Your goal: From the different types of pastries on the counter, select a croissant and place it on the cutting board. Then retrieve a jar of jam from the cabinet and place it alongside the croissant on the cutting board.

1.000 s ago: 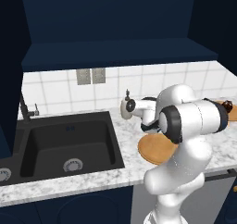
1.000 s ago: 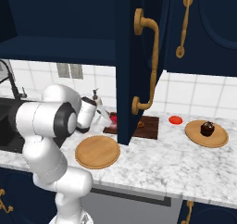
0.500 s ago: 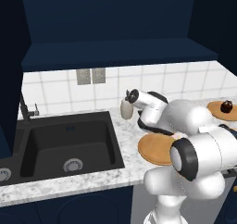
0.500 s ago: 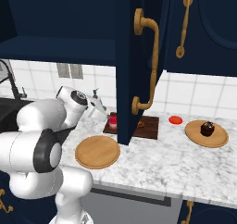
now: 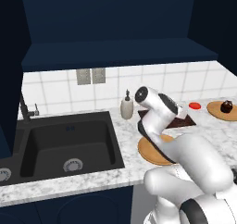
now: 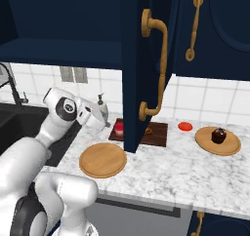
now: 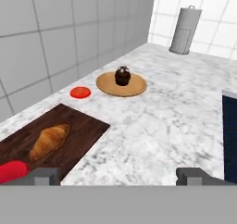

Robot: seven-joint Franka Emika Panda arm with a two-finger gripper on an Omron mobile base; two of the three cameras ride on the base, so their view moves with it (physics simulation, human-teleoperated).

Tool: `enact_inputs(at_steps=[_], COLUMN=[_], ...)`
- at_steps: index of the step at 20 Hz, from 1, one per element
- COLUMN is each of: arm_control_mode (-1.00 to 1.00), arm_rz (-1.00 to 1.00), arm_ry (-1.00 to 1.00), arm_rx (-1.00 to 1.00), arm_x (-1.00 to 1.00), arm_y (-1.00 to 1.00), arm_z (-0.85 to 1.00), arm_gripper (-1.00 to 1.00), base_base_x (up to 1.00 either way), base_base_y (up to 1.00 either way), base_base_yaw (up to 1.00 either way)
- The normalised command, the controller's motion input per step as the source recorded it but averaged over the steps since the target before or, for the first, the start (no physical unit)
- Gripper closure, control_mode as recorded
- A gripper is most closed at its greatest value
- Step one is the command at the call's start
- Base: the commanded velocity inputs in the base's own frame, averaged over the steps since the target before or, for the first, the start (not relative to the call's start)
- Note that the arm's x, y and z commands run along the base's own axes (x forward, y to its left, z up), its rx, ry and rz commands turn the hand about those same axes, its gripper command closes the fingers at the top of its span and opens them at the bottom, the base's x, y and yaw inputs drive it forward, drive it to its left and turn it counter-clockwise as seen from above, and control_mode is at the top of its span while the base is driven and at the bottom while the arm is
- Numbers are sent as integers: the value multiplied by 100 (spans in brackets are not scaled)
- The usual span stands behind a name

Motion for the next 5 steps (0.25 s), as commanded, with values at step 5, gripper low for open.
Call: enact_inputs(at_steps=[5], arm_control_mode=[-100], arm_rz=[-2], arm_ry=[0], arm_rx=[0], arm_x=[-73], arm_y=[-15], arm_z=[34], arm_gripper=[-100], base_base_x=[0], base_base_y=[0], base_base_yaw=[0])
